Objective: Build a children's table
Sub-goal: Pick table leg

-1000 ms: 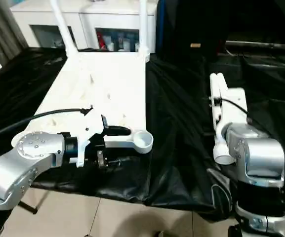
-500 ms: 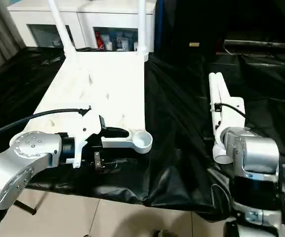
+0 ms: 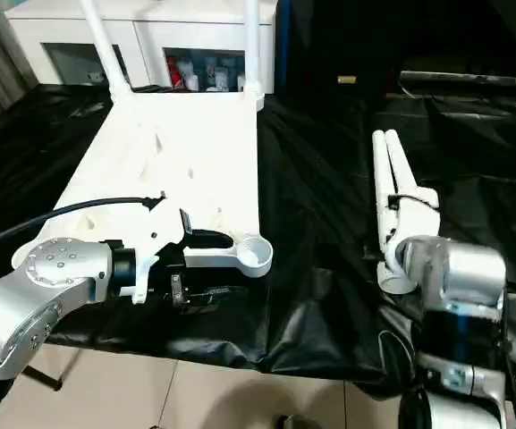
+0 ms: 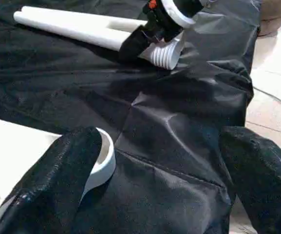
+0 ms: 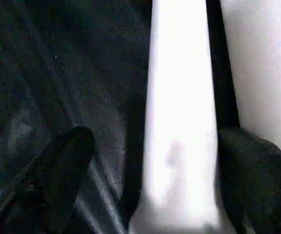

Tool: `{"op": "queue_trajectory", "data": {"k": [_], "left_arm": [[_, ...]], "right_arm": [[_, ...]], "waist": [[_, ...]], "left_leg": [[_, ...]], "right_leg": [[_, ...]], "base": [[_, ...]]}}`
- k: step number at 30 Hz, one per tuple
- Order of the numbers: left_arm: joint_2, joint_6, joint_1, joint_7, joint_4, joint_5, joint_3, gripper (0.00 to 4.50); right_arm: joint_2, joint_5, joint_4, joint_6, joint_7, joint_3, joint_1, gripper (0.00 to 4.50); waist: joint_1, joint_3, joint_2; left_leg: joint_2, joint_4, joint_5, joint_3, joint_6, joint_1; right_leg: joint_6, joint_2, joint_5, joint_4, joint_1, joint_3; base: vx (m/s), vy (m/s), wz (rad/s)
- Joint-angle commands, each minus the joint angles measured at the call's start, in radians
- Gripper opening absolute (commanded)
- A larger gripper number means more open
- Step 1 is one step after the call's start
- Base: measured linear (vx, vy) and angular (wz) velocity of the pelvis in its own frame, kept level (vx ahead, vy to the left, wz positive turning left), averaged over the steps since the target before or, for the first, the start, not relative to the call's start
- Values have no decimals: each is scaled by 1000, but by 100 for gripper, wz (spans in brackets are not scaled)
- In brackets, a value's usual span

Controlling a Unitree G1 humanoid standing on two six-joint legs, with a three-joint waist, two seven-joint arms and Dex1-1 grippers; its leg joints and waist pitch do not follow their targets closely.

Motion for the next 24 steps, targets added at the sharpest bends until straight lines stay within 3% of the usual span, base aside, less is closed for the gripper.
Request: {"op": "queue_trajectory", "data": {"k": [1,4,5,6,8,12,21,23,24], "left_arm": [[5,-6,0,8,-11,8,-5,450],[1,0,3,8,-16,1,-4,450],[1,3,5,8,-23,-3,-5,450],[2,10,9,4,-32,-11,-5,450],[9,20,15,-5,-50,-24,-5,450],[27,41,26,-16,-73,-41,-7,450],[33,58,11,-12,-63,-51,7,450],[27,48,-8,-1,-34,-46,23,450],[25,45,-16,6,-19,-41,30,450]], "right_arm": [[15,17,26,-3,-8,-28,-12,417],[18,17,41,-5,-9,-27,-13,384],[17,19,51,-4,-8,-26,-12,384],[14,17,63,-4,-5,-18,-9,366],[11,13,85,-11,-2,-9,-7,351],[11,5,120,-26,-3,-8,-16,326],[14,4,161,-71,-30,-38,-44,242],[20,8,169,-88,-41,-60,-53,231],[24,11,170,-94,-47,-71,-56,231]], "waist": [[3,-64,-27],[4,-65,-29],[3,-66,-37],[6,-65,-31],[6,-65,-34],[4,-63,-46],[5,-64,-48],[6,-67,-39],[7,-67,-44]], "left_leg": [[0,-59,-49,4,51,-6],[1,-59,-44,4,49,-5],[1,-59,-43,5,50,-5],[2,-60,-44,4,47,-5],[4,-60,-47,4,42,-4],[5,-61,-67,5,30,-3],[4,-61,-80,4,20,-2],[3,-59,-81,4,16,0],[1,-58,-84,6,16,0]], "right_leg": [[-87,-58,-369,-68,61,48],[-89,-59,-364,-67,60,48],[-88,-59,-363,-67,61,49],[-89,-60,-367,-66,61,49],[-90,-61,-365,-64,60,49],[-95,-59,-357,-65,59,50],[-91,-60,-368,-64,59,50],[-93,-60,-370,-63,60,50],[-90,-58,-370,-66,58,50]], "base": [[0,0,0],[0,0,0],[0,0,0],[0,0,0],[0,0,0],[0,0,0],[0,0,0],[0,0,0],[0,0,0]]}}
